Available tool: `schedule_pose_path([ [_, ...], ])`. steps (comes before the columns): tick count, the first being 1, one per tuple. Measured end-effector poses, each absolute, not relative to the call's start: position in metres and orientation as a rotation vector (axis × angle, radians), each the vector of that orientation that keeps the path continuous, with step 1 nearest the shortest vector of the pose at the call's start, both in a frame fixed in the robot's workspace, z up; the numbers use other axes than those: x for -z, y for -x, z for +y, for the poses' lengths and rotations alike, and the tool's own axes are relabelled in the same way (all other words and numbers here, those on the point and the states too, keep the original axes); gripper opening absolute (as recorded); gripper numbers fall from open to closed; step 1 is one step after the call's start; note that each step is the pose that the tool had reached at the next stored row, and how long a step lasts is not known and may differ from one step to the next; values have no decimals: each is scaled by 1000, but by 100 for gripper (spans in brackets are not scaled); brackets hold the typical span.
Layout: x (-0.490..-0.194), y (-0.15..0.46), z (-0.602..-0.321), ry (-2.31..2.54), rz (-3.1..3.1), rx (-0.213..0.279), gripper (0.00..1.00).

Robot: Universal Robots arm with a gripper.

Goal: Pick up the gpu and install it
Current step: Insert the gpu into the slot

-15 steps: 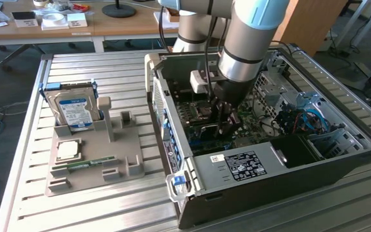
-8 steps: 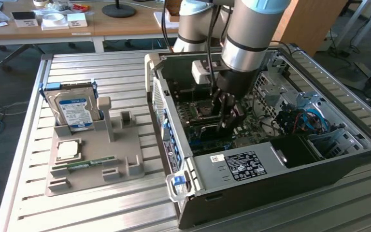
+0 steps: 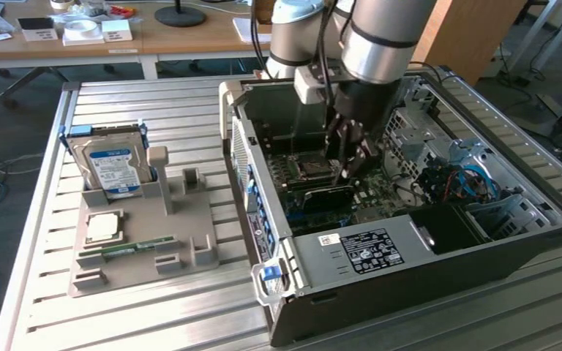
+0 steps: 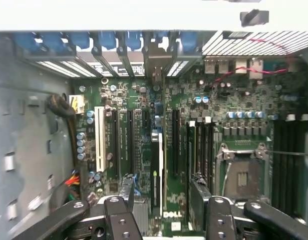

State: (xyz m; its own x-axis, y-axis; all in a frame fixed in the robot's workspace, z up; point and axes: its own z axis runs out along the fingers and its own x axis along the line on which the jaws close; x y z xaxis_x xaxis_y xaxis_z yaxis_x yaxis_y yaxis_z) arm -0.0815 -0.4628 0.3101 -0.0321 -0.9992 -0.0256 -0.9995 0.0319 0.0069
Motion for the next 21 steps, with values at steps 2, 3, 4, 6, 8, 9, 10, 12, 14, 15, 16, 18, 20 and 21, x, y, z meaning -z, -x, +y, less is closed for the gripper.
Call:
schedule_pose_path([
  [2,-314,81,-463,2176,2246,-35,58],
  [3,-314,82,-463,2176,2246,-35,58],
  [4,-314,82,-463,2176,2246,-35,58],
  [6,-314,81,-463,2175,2246,-35,58],
  [8,-314,82,-463,2176,2246,-34,58],
  [9,-315,82,-463,2176,2246,-34,58],
  [10,-317,82,-463,2176,2246,-34,58],
  [12,-322,81,-463,2175,2246,-34,58],
  [14,-326,81,-463,2176,2246,-34,58],
  [15,-328,81,-463,2176,2246,-34,58],
  [16,-328,82,-463,2175,2246,-34,58],
  [18,-328,82,-463,2175,2246,-34,58],
  [20,-328,82,-462,2175,2247,-34,58],
  [21,-328,82,-460,2175,2247,-34,58],
])
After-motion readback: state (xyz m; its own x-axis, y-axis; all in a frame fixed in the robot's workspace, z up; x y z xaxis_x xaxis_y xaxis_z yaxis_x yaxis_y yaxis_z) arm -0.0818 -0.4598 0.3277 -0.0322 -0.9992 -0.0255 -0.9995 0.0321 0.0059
